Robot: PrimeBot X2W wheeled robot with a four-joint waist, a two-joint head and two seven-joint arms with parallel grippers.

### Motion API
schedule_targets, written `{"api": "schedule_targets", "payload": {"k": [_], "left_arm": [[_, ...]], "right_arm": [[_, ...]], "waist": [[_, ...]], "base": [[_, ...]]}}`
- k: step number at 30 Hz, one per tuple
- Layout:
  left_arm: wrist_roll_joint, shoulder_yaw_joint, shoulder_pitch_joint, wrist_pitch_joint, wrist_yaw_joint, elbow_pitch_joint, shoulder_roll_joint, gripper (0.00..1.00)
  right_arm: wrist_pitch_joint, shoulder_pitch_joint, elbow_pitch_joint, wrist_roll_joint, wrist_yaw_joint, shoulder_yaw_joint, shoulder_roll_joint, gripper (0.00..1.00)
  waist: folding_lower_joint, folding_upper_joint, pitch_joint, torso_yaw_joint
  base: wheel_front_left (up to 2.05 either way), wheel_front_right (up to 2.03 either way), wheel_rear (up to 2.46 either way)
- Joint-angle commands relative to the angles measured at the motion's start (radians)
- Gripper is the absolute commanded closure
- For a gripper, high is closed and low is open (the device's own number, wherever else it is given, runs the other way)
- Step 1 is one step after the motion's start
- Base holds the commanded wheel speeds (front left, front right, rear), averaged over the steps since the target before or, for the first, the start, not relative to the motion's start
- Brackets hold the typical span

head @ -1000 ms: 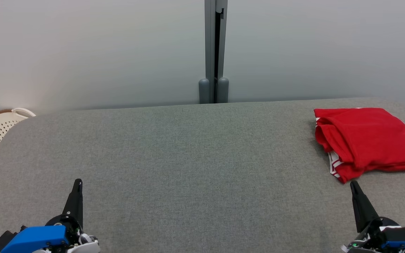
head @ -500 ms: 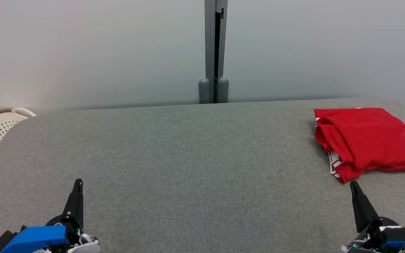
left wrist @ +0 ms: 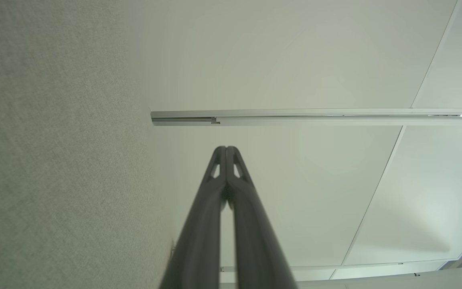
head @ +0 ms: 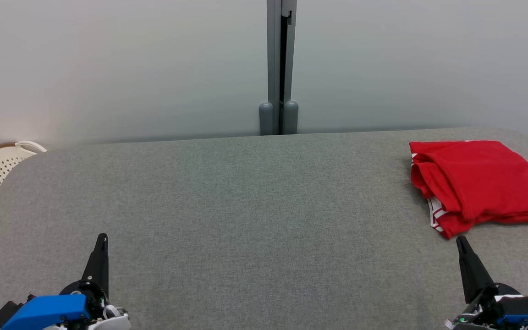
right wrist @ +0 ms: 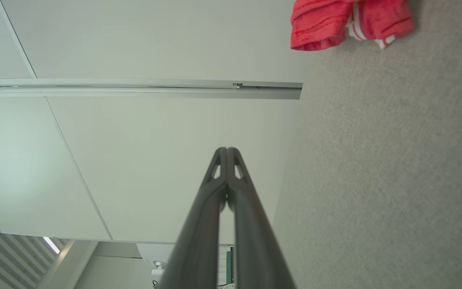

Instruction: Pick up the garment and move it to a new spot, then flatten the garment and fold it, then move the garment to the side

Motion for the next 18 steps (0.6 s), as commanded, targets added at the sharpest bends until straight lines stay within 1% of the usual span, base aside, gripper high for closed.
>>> {"api": "schedule_targets", "payload": {"k": [1, 18], "left_arm": [[0.009, 0.005, -0.011, 0.003, -0.003, 0.001, 0.000, 1.00], [0.009, 0.009, -0.012, 0.007, -0.003, 0.001, -0.002, 1.00]], "right_arm": [[0.004, -0.018, 0.002, 0.000, 0.000, -0.003, 0.002, 1.00], [0.005, -0.018, 0.002, -0.002, 0.000, -0.004, 0.004, 1.00]], "waist": [[0.0000, 0.0001, 0.000, 0.000], [0.0000, 0.0001, 0.000, 0.000]], "base": [[0.00, 0.00, 0.00], [0.00, 0.00, 0.00]]}}
